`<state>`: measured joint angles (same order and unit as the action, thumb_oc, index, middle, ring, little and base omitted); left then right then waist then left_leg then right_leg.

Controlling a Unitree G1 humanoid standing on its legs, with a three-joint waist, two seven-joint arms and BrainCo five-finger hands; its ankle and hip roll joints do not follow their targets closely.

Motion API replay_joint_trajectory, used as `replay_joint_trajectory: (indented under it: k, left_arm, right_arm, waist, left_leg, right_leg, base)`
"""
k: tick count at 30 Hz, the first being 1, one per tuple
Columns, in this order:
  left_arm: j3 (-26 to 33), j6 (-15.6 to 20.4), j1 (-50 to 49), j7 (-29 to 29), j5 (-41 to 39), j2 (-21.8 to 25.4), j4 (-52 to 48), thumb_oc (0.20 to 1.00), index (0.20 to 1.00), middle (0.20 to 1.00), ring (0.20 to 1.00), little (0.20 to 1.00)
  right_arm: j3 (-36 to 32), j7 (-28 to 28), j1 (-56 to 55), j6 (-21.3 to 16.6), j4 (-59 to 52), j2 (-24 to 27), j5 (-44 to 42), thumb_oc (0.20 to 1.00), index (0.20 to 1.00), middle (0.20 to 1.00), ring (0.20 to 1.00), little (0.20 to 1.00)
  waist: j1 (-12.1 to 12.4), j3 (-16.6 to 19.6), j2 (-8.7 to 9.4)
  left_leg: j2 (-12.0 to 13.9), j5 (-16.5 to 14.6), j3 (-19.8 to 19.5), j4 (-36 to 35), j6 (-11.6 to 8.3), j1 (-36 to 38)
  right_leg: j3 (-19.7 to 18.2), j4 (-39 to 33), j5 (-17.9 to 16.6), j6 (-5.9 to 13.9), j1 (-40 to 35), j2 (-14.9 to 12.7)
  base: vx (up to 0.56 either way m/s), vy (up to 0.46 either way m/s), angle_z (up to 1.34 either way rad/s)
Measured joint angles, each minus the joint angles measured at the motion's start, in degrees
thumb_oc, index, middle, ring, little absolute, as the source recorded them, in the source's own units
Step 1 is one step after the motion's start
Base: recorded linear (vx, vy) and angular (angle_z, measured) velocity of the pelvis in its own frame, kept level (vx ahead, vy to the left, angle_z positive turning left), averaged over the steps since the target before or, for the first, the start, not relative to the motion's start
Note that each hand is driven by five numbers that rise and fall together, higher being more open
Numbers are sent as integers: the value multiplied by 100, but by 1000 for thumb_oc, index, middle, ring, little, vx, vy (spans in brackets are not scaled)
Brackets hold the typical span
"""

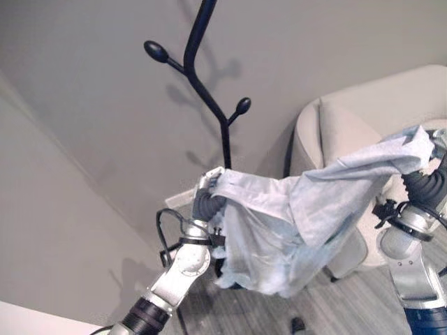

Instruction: Hang the clothes on the sofa on the clothes rack.

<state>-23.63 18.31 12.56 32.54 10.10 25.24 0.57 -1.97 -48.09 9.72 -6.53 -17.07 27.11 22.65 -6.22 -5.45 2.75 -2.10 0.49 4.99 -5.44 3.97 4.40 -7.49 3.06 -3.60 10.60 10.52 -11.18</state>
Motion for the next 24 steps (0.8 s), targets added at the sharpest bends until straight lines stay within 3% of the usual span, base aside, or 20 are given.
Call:
replay_joint_trajectory:
  k: [1,2,4,7,11,13,15,19,20,22,24]
  left_arm:
    - [-36,0,-1,8,25,39,12,200,200,200,200,200]
    - [-59,-3,-13,15,52,-1,23,200,200,200,200,200]
    - [-43,20,-30,28,328,-16,-48,200,200,200,200,200]
    - [22,21,157,28,580,56,-49,200,200,200,200,200]
    - [189,11,1066,178,968,486,29,200,200,200,200,200]
    - [222,11,1578,356,1139,635,46,200,200,200,200,200]
    - [143,12,2354,439,1399,1219,559,200,200,200,200,200]
    - [85,-52,3003,544,1594,1770,1123,200,200,200,200,200]
    - [-169,-145,3417,547,1603,1942,1485,200,200,200,200,200]
    - [-226,-209,3535,558,1602,1960,1551,200,200,200,200,200]
    - [-488,-268,3832,598,1600,2015,1986,200,200,200,200,200]
  right_arm:
    - [2,-6,0,1,79,25,21,200,200,200,200,200]
    - [-6,-5,-5,4,186,102,49,200,200,200,200,200]
    - [-87,65,-17,25,310,383,52,200,200,200,200,200]
    - [-272,149,-14,18,421,900,49,200,200,200,200,200]
    - [-491,404,299,-70,517,1773,-27,200,200,200,200,200]
    - [-381,571,865,-268,791,2020,-81,200,200,200,200,200]
    - [39,782,1515,-449,1211,2442,-324,200,200,200,200,200]
    - [355,988,2135,-621,1663,2634,-598,200,200,200,200,200]
    - [582,1036,2470,-644,2013,2671,-782,200,200,200,200,200]
    - [630,1070,2562,-628,2056,2690,-827,200,200,200,200,200]
    - [1101,1139,3208,-657,2607,2729,-979,200,200,200,200,200]
  waist:
    - [12,72,130]
    - [-7,95,96]
    - [29,196,-212]
    - [20,281,-362]
    - [-13,303,-368]
    - [-50,363,-368]
    - [-56,377,-353]
    - [-19,464,-368]
    - [-3,511,-367]
    - [33,552,-377]
    - [43,591,-403]
  left_leg:
    - [-32,-42,-93,-8,-115,72]
    - [43,-80,-226,-18,-259,122]
    - [440,-136,-246,-17,-431,195]
    - [789,-226,-250,-16,-579,274]
    - [1059,-284,-386,-13,-657,290]
    - [1136,-273,-431,15,-706,296]
    - [1193,-252,-551,15,-735,309]
    - [1230,-243,-638,15,-749,276]
    - [1238,-203,-730,15,-820,275]
    - [1237,-186,-739,15,-845,268]
    - [1217,-126,-879,16,-944,156]
  right_leg:
    - [-120,-94,-90,-16,-100,4]
    - [-135,-76,-278,-30,-194,69]
    - [52,-128,-211,-120,-312,471]
    - [154,-190,-169,-244,-473,803]
    - [319,-212,-122,-417,-556,1034]
    - [436,-188,-66,-512,-595,1097]
    - [564,-279,-70,-558,-726,1128]
    - [670,-429,-103,-603,-815,1142]
    - [750,-504,-112,-617,-895,1140]
    - [786,-510,-111,-618,-892,1134]
    - [926,-517,-105,-625,-890,1113]
  base:
    - [129,-129,43]
    - [171,-151,39]
    - [198,-170,13]
    - [150,-170,-4]
    - [128,-169,9]
    - [174,-244,28]
    - [150,-209,26]
    - [71,-98,17]
    - [57,-78,25]
    - [51,-63,18]
    - [53,-48,30]
